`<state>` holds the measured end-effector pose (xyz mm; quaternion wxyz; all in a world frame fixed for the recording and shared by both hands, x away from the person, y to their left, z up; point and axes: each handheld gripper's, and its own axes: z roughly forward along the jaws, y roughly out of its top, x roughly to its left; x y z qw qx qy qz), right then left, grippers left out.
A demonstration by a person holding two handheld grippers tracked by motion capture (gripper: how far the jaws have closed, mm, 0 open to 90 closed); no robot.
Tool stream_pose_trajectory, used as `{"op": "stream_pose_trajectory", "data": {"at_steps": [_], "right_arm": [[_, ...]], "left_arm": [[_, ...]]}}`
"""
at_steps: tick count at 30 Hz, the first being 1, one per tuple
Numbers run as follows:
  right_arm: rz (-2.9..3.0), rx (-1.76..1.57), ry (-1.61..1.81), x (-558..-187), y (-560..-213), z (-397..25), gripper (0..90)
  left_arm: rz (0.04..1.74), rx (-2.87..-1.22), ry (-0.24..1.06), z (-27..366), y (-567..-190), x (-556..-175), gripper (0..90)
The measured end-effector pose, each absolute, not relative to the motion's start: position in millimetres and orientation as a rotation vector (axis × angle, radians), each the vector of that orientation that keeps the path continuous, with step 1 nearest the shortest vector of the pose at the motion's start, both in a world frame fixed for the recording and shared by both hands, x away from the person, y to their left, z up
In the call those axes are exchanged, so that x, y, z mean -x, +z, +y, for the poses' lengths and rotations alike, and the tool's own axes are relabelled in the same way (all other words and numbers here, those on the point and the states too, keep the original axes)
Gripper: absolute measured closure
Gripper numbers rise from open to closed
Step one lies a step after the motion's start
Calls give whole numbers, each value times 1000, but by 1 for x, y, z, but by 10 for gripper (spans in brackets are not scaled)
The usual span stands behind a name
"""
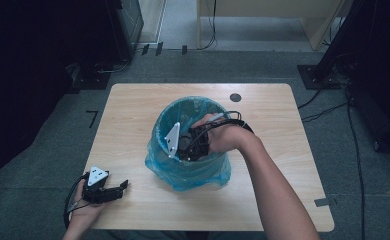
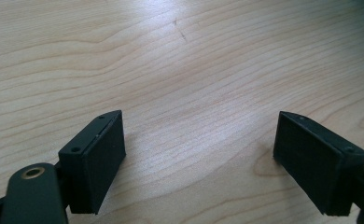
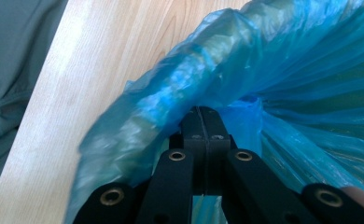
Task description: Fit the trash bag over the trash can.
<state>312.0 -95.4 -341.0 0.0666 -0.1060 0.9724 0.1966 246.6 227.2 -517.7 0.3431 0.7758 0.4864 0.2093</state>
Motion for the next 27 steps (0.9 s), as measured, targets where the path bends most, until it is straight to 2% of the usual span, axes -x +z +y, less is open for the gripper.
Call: {"op": "stream_pose_trajectory", "data": {"at_steps": [19,27], "right_arm": [[2936,177,648,-331,-357,-80,900],[2967,107,600,-341,-375,-83,900]], "left_arm": [[1264,-2012,537,228,-518,-247,163],[1264,-2008,533,229,-518,-247,163]]}}
